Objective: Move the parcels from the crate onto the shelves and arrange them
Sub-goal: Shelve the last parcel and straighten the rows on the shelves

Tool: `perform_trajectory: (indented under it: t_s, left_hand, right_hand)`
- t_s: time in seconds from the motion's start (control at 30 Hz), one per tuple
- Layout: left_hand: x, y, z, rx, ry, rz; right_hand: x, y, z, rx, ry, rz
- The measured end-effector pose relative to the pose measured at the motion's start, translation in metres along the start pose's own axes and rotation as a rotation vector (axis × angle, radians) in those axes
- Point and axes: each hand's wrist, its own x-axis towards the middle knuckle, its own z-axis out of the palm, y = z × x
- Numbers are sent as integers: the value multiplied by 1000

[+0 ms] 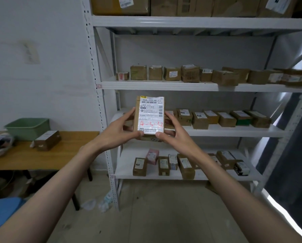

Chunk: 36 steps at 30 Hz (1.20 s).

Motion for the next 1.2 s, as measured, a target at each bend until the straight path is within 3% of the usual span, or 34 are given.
perform_trajectory:
  t_s: [0.63,1.2]
  left_hand:
    - [157,-135,-149,10,168,-15]
    - [318,-186,-191,103,369,-172]
  right_hand:
    - [272,-4,115,144,48,15]
    - [479,30,119,284,-5,17]
